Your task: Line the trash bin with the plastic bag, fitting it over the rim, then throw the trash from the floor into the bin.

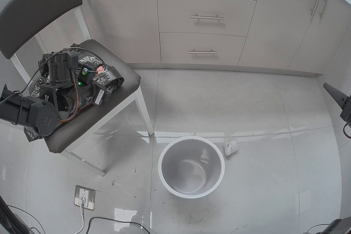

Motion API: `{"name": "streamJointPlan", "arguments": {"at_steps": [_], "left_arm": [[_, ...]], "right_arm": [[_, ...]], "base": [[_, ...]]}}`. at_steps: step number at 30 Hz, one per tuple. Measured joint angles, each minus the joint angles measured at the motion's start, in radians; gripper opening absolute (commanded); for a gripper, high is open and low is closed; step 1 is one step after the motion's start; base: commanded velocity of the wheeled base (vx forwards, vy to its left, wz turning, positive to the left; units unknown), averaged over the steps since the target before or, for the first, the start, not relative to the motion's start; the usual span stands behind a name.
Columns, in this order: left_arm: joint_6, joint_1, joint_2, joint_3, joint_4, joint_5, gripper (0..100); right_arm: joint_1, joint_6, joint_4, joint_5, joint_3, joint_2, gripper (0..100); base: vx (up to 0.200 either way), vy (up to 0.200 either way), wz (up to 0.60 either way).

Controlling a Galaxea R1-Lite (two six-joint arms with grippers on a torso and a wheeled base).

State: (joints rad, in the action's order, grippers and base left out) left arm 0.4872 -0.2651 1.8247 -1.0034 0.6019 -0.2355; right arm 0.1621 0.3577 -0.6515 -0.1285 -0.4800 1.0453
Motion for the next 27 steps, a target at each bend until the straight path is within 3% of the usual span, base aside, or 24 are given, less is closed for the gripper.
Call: {"name": "streamJointPlan", "arguments": {"at_steps": [27], "left_arm": [[0.001,0.021,0.08,-0.116,0.007,-0.004,100]], "right_arm": [[0.0,-0.001,-0.003,0.0,0.005,-0.007,0]], "base": [[0.0,0.0,0.0]]}}
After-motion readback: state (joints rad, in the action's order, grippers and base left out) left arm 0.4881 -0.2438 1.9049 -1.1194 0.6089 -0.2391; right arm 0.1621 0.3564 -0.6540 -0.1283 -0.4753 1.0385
